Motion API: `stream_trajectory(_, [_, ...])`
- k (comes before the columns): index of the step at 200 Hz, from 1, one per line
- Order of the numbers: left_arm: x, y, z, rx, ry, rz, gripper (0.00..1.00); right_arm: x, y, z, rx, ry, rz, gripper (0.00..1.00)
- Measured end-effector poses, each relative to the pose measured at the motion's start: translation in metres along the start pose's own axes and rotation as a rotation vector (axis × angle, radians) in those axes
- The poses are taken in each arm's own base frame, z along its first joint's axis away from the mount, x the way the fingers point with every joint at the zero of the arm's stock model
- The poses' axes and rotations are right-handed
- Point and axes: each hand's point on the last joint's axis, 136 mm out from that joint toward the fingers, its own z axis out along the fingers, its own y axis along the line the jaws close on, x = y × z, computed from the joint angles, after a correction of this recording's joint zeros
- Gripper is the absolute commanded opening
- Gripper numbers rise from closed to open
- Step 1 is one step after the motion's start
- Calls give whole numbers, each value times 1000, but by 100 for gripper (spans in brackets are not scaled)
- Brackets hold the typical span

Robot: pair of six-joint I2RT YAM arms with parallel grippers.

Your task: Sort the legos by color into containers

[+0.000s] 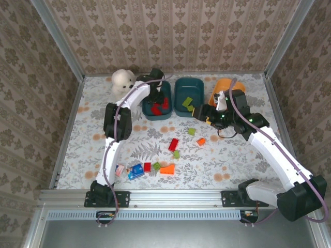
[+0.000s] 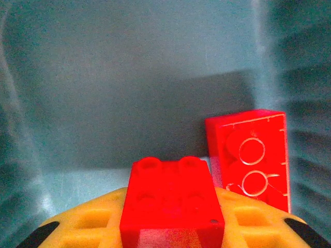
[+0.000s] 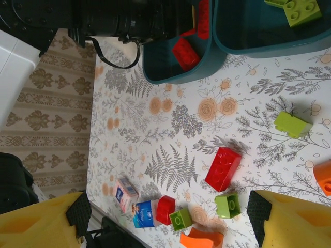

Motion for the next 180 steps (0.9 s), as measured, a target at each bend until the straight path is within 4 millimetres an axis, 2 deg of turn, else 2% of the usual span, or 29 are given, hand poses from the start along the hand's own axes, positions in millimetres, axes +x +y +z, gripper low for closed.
stream_trajectory(14, [2, 0, 0, -2, 7, -7, 48, -1, 0, 1, -2, -2, -1, 82])
stream_trajectory(29, [3, 1, 0, -2, 13, -12, 53, -1, -1, 3, 2, 2, 1, 82])
stream_trajectory(75, [0, -1, -4, 4, 7, -25, 59, 3, -11, 12, 44, 31, -28, 81])
stream_trajectory(101, [-7, -4, -20, 18, -25, -50, 64, 14, -11, 16, 92, 64, -98, 79])
stream_trajectory(120, [-17, -8, -47, 42, -80, -77, 67, 34, -4, 26, 111, 124, -185, 77])
stream_trajectory(146, [-18, -12, -111, 101, -183, -129, 68, 81, 12, 45, 109, 251, -378, 76])
stream_trajectory(161, [-6, -10, -151, 143, -245, -166, 68, 116, 26, 53, 68, 327, -549, 77])
stream_trajectory(180, [23, 4, -191, 185, -306, -235, 68, 156, 36, 56, 10, 410, -770, 78])
